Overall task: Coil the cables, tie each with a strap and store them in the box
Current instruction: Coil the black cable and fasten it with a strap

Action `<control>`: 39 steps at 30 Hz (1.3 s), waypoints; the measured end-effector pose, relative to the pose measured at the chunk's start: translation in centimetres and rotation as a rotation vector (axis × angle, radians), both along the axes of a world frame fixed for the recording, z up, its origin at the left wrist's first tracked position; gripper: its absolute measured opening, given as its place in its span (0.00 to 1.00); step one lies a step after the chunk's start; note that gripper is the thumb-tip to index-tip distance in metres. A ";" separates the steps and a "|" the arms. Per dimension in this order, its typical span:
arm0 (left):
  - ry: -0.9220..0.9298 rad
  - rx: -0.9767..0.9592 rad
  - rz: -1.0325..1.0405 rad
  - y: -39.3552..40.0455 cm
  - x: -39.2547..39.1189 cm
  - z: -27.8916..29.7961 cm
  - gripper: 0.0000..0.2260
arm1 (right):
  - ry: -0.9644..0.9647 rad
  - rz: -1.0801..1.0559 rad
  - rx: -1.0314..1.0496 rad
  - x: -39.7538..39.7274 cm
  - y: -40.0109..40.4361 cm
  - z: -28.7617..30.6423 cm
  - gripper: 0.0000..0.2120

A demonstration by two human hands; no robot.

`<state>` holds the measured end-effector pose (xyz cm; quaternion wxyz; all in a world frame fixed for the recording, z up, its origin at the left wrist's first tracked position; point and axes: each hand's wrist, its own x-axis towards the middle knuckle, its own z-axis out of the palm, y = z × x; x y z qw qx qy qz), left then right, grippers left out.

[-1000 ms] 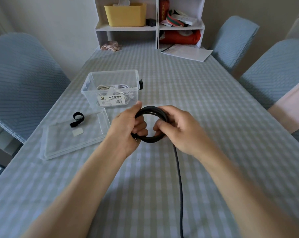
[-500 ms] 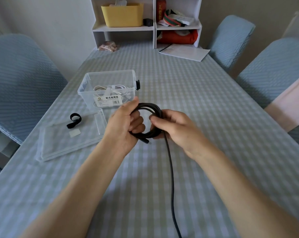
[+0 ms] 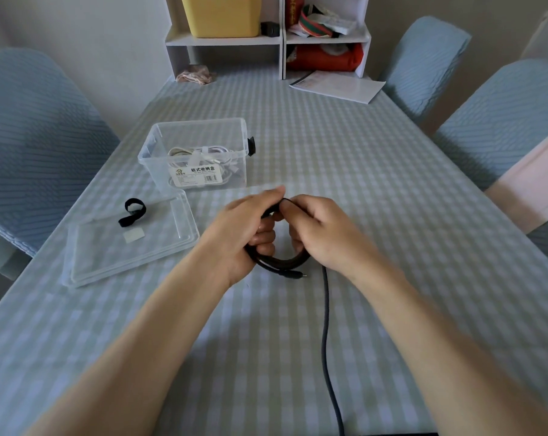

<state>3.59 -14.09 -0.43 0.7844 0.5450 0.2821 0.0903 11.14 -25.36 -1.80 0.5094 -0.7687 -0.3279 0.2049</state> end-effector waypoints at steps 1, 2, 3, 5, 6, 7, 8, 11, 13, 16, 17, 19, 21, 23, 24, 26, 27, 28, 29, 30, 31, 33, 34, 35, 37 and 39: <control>-0.041 -0.016 0.022 0.0 0.0 -0.1 0.14 | 0.048 -0.018 0.022 0.1 0.0 0.0 0.15; -0.097 -0.058 0.065 0.1 0.0 -0.1 0.15 | 0.106 -0.026 0.050 0.1 0.0 0.0 0.14; -0.153 -0.117 0.120 0.3 0.0 -0.1 0.15 | 0.176 -0.022 0.084 0.1 0.0 0.0 0.13; -0.245 -0.240 0.223 0.8 0.1 0.0 0.14 | 0.317 0.006 0.152 0.2 0.0 -0.2 0.11; -0.285 -0.288 0.262 1.1 0.1 0.0 0.14 | 0.367 0.013 0.169 0.2 0.0 -0.2 0.11; -0.320 -0.323 0.296 1.4 0.0 0.1 0.14 | 0.412 0.010 0.182 0.2 0.1 -0.3 0.12; -0.349 -0.349 0.329 1.8 -0.1 0.1 0.14 | 0.466 -0.005 0.202 0.2 0.3 -0.3 0.14; -0.412 -0.396 0.427 2.9 -0.5 0.2 0.15 | 0.632 -0.091 0.258 0.3 0.5 -0.2 0.14; -0.444 -0.422 0.487 3.3 -0.7 0.4 0.15 | 0.605 -0.080 0.200 0.1 0.4 0.0 0.13; -0.449 -0.438 0.545 2.9 -0.4 0.3 0.15 | 0.617 0.034 0.156 -0.5 0.4 0.1 0.15; -0.445 -0.428 0.561 2.6 -0.2 0.3 0.15 | 0.666 0.078 0.180 -0.7 0.6 0.1 0.14; -0.427 -0.391 0.586 2.2 0.1 0.1 0.13 | 0.730 0.127 0.231 -0.9 1.0 0.1 0.20; -0.408 -0.358 0.573 1.8 0.2 -0.1 0.13 | 0.588 0.096 0.194 -1.0 1.3 -0.3 0.22; -0.377 -0.324 0.533 1.2 0.3 -0.4 0.14 | 0.336 0.013 0.121 -1.2 1.4 -0.8 0.14; -0.362 -0.306 0.513 0.8 0.4 -0.6 0.14 | 0.249 -0.044 0.093 -1.2 1.5 -1.0 0.11; -0.335 -0.275 0.480 -0.1 0.5 -0.7 0.12 | 0.185 -0.138 0.089 -1.2 1.5 -1.4 0.12; -0.316 -0.260 0.466 -0.4 0.5 -0.7 0.11 | 0.178 -0.171 0.108 -1.1 1.6 -1.5 0.15; -0.296 -0.244 0.449 -0.7 0.5 -0.6 0.11 | 0.156 -0.201 0.124 -1.0 1.6 -1.4 0.16; -0.275 -0.226 0.427 -0.8 0.5 -0.4 0.10 | 0.117 -0.224 0.128 -1.0 1.6 -1.3 0.16; -0.254 -0.207 0.402 -0.9 0.4 -0.2 0.09 | 0.075 -0.237 0.128 -1.0 1.5 -1.3 0.16; -0.236 -0.187 0.373 -1.0 0.3 -0.1 0.08 | 0.035 -0.241 0.129 -0.9 1.4 -1.2 0.15; -0.210 -0.158 0.307 -1.1 0.1 0.0 0.07 | -0.042 -0.228 0.120 -0.6 1.1 -1.1 0.15; -0.201 -0.144 0.268 -1.0 -0.1 0.1 0.07 | -0.083 -0.208 0.104 -0.4 0.9 -1.0 0.15; -0.188 -0.129 0.219 -0.9 -0.3 0.2 0.08 | -0.125 -0.173 0.086 -0.2 0.7 -0.9 0.15; -0.110 -0.065 0.100 -0.4 -0.6 0.6 0.11 | -0.213 -0.071 0.025 0.3 0.1 -0.8 0.14; 0.026 0.031 -0.016 0.4 -0.7 0.8 0.13 | -0.284 0.054 -0.049 0.6 -0.4 -0.6 0.13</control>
